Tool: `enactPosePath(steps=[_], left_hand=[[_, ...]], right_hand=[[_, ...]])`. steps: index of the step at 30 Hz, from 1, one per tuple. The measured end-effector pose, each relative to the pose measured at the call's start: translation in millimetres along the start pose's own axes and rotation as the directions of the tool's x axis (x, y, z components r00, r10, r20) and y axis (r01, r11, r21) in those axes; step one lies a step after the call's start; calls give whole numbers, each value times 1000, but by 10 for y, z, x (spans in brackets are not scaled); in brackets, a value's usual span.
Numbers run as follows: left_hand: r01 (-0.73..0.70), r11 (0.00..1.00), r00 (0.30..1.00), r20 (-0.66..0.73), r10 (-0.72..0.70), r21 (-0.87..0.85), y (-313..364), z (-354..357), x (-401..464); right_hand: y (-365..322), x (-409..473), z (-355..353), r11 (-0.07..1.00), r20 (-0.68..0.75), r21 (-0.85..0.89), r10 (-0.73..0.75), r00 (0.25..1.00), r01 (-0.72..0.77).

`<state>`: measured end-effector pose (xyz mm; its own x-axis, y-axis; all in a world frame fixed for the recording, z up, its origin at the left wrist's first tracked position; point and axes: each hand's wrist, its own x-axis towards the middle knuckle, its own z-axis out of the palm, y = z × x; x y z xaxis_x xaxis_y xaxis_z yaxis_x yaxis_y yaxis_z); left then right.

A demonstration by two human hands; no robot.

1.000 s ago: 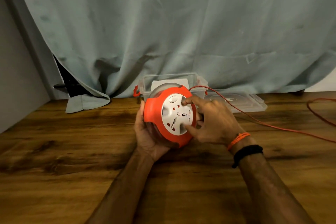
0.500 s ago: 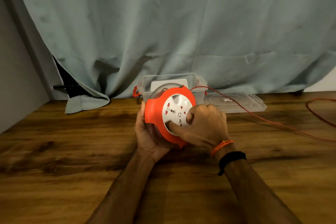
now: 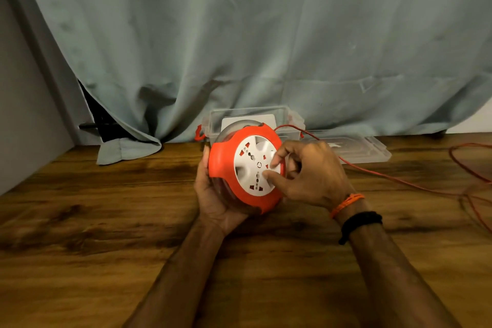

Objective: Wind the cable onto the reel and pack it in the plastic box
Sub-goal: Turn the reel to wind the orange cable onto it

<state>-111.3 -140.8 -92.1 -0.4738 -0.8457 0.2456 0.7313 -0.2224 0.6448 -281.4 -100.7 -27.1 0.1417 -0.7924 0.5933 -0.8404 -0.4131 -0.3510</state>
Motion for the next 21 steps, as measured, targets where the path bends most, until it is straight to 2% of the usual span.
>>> enactPosePath(steps=[4,7,11,14,21], left_hand=[[0,1000,1000,30,1,-9,-17,2,-1],[-1,1000,999,47,2,-9,-17,8,2],[20,999,998,53,-19,-26,-16,17,2],[13,1000,999,36,-13,-15,-16,14,-1],[-20,1000,1000,-19,20,3,-33,41,2]], right_hand=[[-12,-17,-39,992,38,-75,-100,994,103],[-26,-33,-13,979,88,-173,-96,991,111],[-6,-21,23,975,112,-194,-91,990,111],[-2,-23,51,966,74,-234,-97,992,112],[-25,-70,180,966,-106,-250,46,993,-71]])
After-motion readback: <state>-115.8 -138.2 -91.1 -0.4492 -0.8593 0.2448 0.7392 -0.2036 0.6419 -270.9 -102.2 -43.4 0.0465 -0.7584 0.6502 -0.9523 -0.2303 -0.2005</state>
